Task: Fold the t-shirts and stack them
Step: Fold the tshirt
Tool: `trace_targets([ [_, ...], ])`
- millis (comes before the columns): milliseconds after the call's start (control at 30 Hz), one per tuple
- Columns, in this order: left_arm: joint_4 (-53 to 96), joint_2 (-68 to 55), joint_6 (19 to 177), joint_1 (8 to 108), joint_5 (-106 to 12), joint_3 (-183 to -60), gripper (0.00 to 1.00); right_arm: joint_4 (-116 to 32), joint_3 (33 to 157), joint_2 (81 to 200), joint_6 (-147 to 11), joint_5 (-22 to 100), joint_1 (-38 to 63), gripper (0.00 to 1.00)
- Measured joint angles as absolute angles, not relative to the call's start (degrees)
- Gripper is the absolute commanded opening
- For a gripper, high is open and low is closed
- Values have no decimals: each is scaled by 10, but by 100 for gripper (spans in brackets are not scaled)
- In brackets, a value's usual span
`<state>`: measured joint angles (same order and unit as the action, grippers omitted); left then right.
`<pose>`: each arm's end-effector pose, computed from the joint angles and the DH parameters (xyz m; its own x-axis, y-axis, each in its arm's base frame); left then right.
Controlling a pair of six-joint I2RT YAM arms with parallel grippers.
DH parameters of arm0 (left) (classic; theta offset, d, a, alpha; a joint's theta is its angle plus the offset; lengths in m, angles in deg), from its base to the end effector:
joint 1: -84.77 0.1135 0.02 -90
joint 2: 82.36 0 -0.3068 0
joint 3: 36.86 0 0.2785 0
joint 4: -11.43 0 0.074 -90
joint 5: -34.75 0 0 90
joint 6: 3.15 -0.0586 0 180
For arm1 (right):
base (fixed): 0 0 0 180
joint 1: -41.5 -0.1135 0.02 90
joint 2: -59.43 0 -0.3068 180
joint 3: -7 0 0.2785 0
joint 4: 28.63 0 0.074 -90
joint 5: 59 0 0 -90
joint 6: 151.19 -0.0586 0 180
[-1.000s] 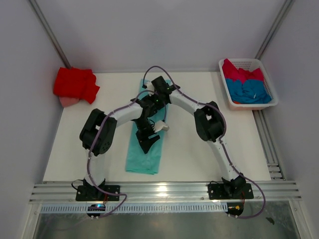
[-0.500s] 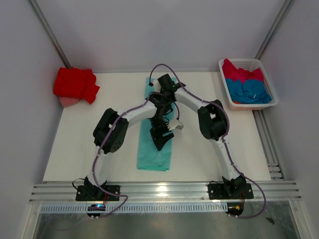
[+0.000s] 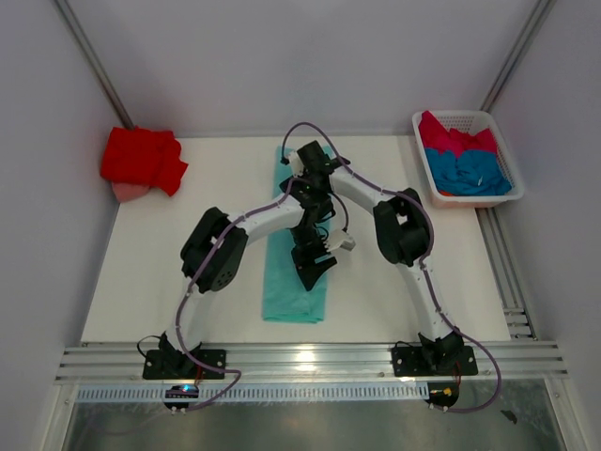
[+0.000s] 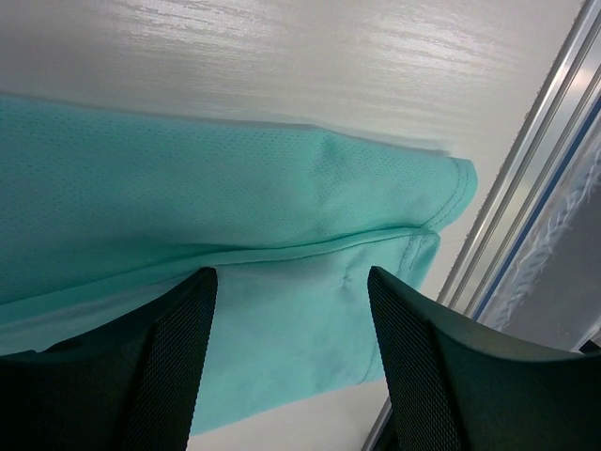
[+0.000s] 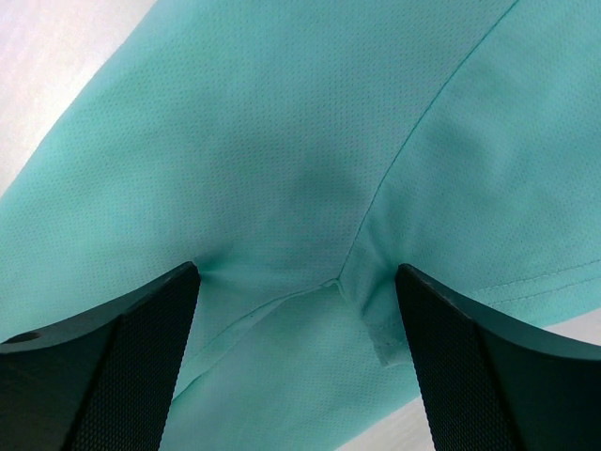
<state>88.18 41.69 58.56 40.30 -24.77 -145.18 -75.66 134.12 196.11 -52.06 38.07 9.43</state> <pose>0.3035 -0.3396 0.1678 -0.3491 0.9150 -0.2021 0.8557 0.2234 -0.4667 0.4967 0.3197 0.1674 -0.6057 -0.5653 -0.5600 -0.6892 0.7244 0.0141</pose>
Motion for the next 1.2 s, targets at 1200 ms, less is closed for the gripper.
trace_targets([
  [1200,696,69,652,436,-487,-1281,81,-641,1181,1698,-503,151,152,99],
])
